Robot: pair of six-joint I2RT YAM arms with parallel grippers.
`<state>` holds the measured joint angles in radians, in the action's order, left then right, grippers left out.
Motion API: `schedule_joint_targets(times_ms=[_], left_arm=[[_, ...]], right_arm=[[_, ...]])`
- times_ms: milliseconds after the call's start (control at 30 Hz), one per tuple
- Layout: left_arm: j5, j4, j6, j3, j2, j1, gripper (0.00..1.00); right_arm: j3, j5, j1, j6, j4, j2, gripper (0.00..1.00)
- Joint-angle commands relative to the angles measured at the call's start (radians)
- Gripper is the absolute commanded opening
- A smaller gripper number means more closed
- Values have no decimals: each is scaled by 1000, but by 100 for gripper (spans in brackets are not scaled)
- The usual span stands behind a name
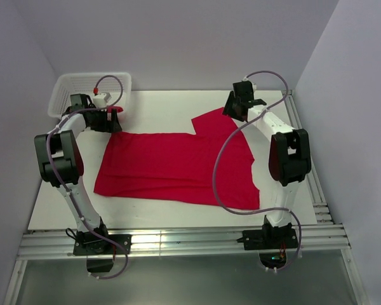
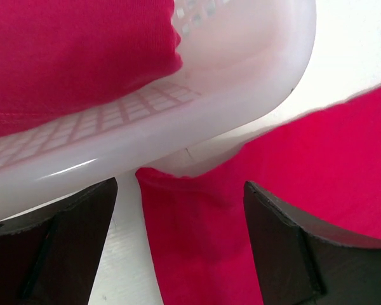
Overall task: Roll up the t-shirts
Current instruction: Fold the tshirt
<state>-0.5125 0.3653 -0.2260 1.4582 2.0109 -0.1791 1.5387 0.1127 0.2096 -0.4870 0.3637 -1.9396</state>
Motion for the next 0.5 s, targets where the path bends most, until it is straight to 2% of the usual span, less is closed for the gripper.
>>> schedule_joint_targets(times_ms=[0,267,400,467], left_arm=[[-9,-72,-2,53,43,10,86],[-11,-79,-33,86,98,18,81],[-20,-65,-52,113,112,23,73],[14,-66,-50,105,108,30,73]], right_arm=[[52,-41,-27,39,-86,-24,56],[89,-107,-53,51,-157,-82,56],[118,-149,-62,64,-195,-117,56],[177,-151,-68,62,-180,-146,56]])
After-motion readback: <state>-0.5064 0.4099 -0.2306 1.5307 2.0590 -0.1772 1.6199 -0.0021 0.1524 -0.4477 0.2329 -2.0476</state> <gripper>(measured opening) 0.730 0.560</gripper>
